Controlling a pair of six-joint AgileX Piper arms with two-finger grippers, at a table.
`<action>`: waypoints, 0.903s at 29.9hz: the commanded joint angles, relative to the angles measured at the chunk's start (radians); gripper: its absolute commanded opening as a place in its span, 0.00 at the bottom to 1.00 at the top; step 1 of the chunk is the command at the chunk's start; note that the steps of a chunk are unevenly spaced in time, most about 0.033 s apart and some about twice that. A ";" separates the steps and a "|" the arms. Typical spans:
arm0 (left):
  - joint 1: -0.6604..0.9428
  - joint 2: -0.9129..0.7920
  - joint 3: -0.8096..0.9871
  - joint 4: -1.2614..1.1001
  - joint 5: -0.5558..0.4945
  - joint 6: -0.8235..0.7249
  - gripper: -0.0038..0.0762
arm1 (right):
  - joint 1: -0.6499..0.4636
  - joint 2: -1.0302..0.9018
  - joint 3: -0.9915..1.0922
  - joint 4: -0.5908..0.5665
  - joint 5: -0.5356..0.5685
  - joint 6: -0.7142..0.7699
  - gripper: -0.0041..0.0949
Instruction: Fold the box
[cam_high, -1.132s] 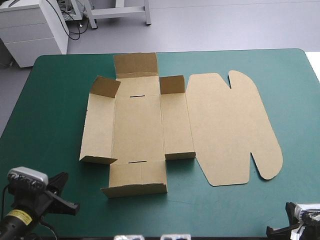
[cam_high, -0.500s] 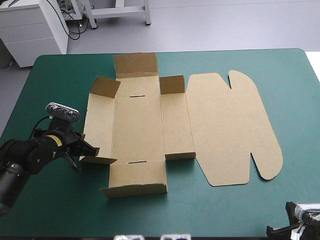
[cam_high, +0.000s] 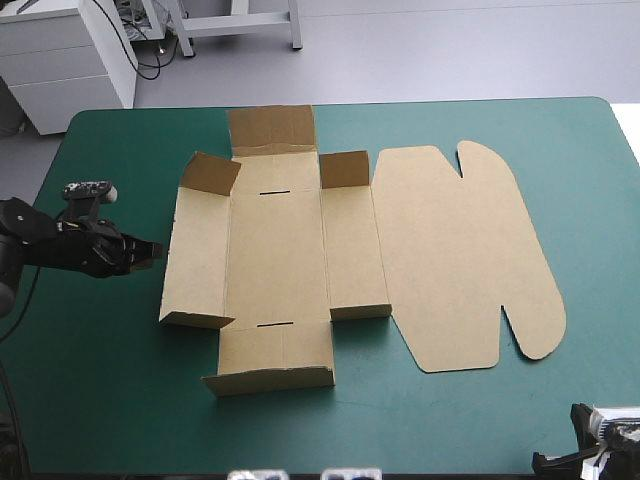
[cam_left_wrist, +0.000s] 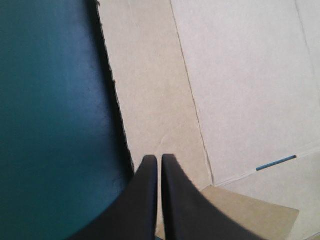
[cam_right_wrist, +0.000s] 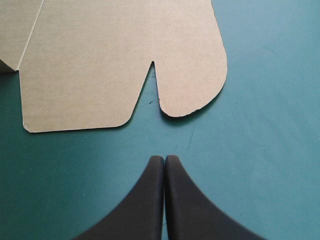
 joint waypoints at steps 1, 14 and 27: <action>0.011 0.060 -0.032 -0.021 0.004 0.014 0.07 | -0.005 -0.018 -0.019 -0.006 -0.068 -0.007 0.03; 0.009 0.162 -0.032 -0.089 -0.056 -0.045 0.07 | -0.005 -0.018 -0.019 -0.006 -0.068 -0.007 0.03; 0.009 0.164 -0.029 -0.071 -0.068 -0.092 0.47 | -0.005 -0.018 -0.019 -0.006 -0.068 -0.007 0.03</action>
